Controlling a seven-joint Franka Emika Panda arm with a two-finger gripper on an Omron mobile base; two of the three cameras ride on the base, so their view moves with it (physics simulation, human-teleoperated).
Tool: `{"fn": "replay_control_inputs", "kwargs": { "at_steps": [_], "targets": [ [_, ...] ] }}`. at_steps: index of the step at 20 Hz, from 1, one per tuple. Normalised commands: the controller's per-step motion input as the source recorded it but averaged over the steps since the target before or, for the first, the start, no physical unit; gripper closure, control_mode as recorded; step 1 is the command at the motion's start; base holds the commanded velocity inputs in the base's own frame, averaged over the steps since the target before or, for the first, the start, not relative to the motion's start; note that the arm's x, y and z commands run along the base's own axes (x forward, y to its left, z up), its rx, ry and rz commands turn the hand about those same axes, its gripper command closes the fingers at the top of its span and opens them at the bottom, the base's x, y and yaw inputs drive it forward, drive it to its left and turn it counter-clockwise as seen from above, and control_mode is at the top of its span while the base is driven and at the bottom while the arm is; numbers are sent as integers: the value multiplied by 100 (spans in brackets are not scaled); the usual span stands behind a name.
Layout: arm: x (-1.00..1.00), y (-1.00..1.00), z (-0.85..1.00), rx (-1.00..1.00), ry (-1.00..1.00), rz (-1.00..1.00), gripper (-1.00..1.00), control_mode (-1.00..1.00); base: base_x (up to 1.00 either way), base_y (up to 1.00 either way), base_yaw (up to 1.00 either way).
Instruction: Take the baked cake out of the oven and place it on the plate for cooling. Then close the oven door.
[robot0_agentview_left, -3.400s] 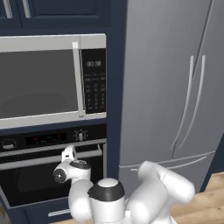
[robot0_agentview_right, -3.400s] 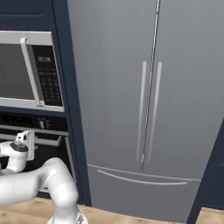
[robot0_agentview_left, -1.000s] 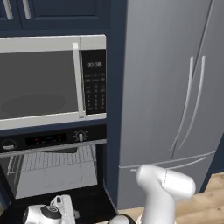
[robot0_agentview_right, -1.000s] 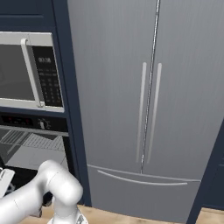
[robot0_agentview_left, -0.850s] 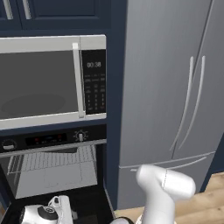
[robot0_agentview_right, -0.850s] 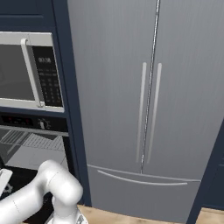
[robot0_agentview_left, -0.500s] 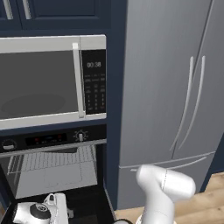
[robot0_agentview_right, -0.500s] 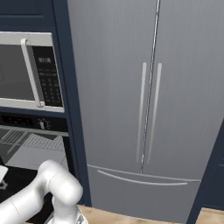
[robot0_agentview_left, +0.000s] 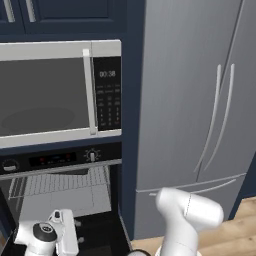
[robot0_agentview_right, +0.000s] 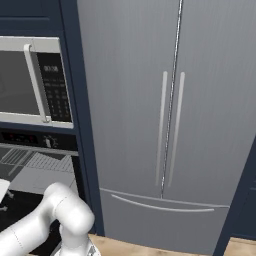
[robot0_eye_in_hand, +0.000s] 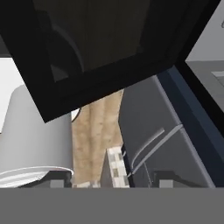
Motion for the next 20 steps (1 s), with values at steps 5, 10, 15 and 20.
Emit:
{"fn": "replay_control_inputs", "kwargs": {
  "at_steps": [5, 10, 15, 20],
  "targets": [
    [31, 2, 2, 3, -8, 9, -100, -100, 0, 0, 0],
    [38, 0, 2, 7, -6, 8, -100, -100, 0, 0, 0],
    [36, 2, 3, 18, -4, 18, -100, -100, 0, 0, 0],
    [36, 1, 0, 23, -9, 23, -100, -100, 0, 0, 0]
  ]
}}
